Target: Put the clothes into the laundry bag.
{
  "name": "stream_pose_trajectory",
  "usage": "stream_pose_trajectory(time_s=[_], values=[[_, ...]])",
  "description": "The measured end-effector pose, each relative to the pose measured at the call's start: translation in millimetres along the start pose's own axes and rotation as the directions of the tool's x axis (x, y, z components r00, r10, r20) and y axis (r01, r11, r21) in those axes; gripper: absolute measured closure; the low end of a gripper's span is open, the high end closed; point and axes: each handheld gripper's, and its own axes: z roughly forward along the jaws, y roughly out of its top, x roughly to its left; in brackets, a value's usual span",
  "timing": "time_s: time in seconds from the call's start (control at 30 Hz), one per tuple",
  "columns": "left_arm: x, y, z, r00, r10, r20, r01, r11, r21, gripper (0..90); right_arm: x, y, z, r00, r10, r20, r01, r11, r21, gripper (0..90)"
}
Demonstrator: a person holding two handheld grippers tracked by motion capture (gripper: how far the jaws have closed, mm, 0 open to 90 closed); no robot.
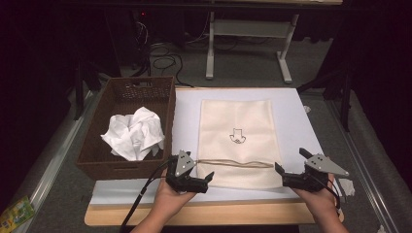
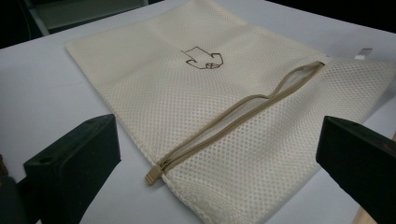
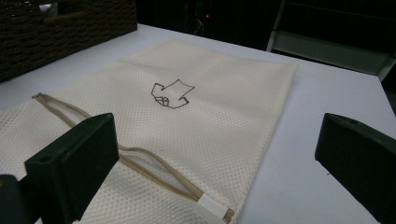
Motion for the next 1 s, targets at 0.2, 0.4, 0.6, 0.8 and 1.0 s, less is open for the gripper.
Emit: stream_pose_trajectory(time_s=[0.2,0.4,0.6,0.8,1.0], values=[[1.0,-2.0,3.6,0.9997,-0.013,0.022,0.013,0.9999,0.008,0.4,-3.5,-0.5,1.0,0.9999,0.012,0.004,-0.012,1.0,-0.002,0.2],[-1.1,-2.0,4.6,0.9992,-0.013,0.038,0.013,0.9999,0.006,0.5,-3.9,-1.0,2.9,0.9998,0.017,-0.006,-0.017,1.0,0.003,0.2],[-2.9,-4.5,6.3,0.9993,-0.008,0.037,0.007,1.0,0.007,1.1,-3.0,-2.4,3.5,0.9999,0.013,-0.009,-0.013,1.0,0.009,0.2],[-4.2,-8.3,12.6,0.9989,-0.017,0.044,0.017,0.9998,0.003,0.1,-3.6,-4.4,5.2,0.9998,0.017,-0.013,-0.017,1.0,0.021,0.2],[-2.4,-10.5,25.3,0.994,-0.075,0.08,0.073,0.9969,0.031,0.5,-6.0,-4.3,4.6,0.9995,0.03,-0.012,-0.029,0.999,0.021,0.3]])
